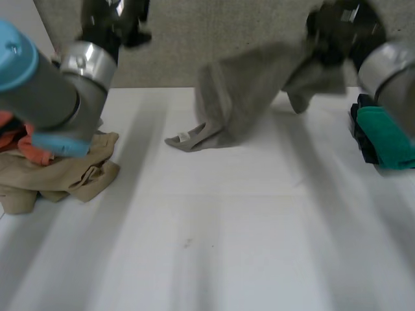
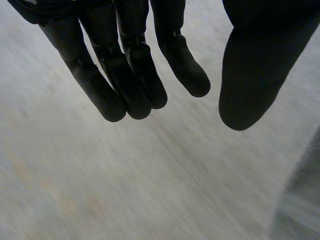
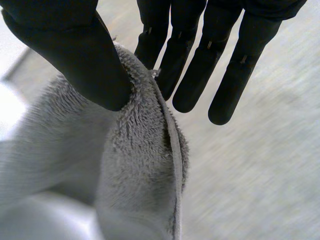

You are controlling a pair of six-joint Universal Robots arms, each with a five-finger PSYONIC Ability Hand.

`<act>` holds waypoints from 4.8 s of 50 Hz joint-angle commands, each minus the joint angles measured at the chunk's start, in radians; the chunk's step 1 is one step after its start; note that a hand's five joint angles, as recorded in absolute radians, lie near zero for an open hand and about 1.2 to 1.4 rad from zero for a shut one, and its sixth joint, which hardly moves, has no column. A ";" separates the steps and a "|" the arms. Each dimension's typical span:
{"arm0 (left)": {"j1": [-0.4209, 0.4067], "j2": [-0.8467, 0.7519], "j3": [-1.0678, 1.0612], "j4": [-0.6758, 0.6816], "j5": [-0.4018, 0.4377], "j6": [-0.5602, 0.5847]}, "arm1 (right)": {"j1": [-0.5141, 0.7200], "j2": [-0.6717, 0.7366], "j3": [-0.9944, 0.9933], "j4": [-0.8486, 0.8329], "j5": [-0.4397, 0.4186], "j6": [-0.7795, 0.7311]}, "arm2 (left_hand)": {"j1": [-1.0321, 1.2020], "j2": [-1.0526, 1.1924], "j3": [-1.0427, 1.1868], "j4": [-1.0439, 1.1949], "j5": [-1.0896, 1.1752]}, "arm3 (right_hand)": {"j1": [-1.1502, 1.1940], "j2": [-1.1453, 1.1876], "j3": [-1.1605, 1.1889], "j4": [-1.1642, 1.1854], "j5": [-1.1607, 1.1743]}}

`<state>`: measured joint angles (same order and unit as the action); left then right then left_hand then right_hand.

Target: Fold the laundry.

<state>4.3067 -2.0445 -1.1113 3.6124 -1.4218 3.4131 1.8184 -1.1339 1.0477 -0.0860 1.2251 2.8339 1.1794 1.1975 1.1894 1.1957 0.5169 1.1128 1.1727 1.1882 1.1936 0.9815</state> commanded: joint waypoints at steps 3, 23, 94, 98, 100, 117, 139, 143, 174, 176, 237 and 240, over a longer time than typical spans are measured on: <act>0.031 0.015 -0.421 0.017 0.092 -0.032 | 0.055 -0.052 0.446 0.038 -0.049 -0.163 | -0.071 -0.089 -0.081 -0.088 0.417 | 0.283 0.224 0.208 0.203 0.240; -0.143 -0.253 -0.085 -0.049 0.130 -0.129 | 0.148 -0.300 0.466 0.097 -0.174 -0.275 | -0.872 -0.890 -0.882 -0.889 -0.384 | 0.283 0.224 0.208 0.203 0.240; -0.059 -0.267 0.242 -0.198 0.094 0.189 | 0.125 0.229 -0.107 0.062 0.148 -0.170 | 0.217 0.199 0.207 0.201 0.705 | 0.283 0.224 0.208 0.203 0.240; -0.062 -0.279 0.464 -0.074 0.006 0.164 | 0.137 0.249 -0.256 -0.138 0.240 -0.140 | 0.217 0.199 0.207 0.201 0.705 | 0.283 0.224 0.208 0.203 0.240; -0.065 -0.258 0.505 -0.003 -0.043 0.138 | 0.139 0.234 -0.291 -0.250 0.287 -0.131 | 0.217 0.199 0.207 0.201 0.705 | 0.283 0.224 0.208 0.203 0.240; -0.030 0.032 -0.319 0.170 0.076 0.097 | 0.128 -0.027 0.232 -0.206 0.134 -0.145 | 0.217 0.199 0.207 0.201 0.705 | 0.283 0.224 0.208 0.203 0.240; 0.067 -0.169 -0.570 0.233 0.133 0.196 | 0.079 0.000 0.658 -0.115 -0.001 -0.275 | -0.440 -0.458 -0.450 -0.457 0.048 | 0.283 0.224 0.208 0.203 0.240; 0.077 -0.154 -0.570 0.230 0.095 0.193 | 0.073 -0.015 0.667 -0.112 0.001 -0.264 | -0.493 -0.511 -0.503 -0.510 -0.005 | 0.283 0.224 0.208 0.203 0.240; 0.071 -0.115 -0.529 -0.126 0.054 0.173 | 0.052 -0.021 0.646 -0.047 0.004 -0.240 | -0.270 -0.288 -0.280 -0.287 0.218 | 0.283 0.224 0.208 0.203 0.240; 0.064 -0.120 -0.525 -0.129 0.047 0.170 | 0.053 -0.020 0.646 -0.047 0.004 -0.240 | -0.273 -0.291 -0.283 -0.289 0.215 | 0.283 0.224 0.208 0.203 0.240; 0.085 0.064 -0.605 -0.132 0.001 0.193 | -0.086 0.144 0.110 0.672 0.103 -0.485 | 0.217 0.199 0.207 0.201 0.705 | -0.589 -0.649 -0.664 -0.670 -0.632; 0.085 0.060 -0.602 -0.132 0.004 0.193 | -0.103 0.141 0.169 0.632 0.108 -0.449 | 0.217 0.199 0.207 0.201 0.705 | -0.568 -0.628 -0.644 -0.649 -0.612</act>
<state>4.3903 -1.9824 -1.7142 3.4859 -1.4229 3.6170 1.7345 -0.9896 1.1453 0.5362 1.2869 2.4061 1.1735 1.1949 1.1877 1.1947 0.9875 0.4405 0.4266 0.4373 0.4414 0.2735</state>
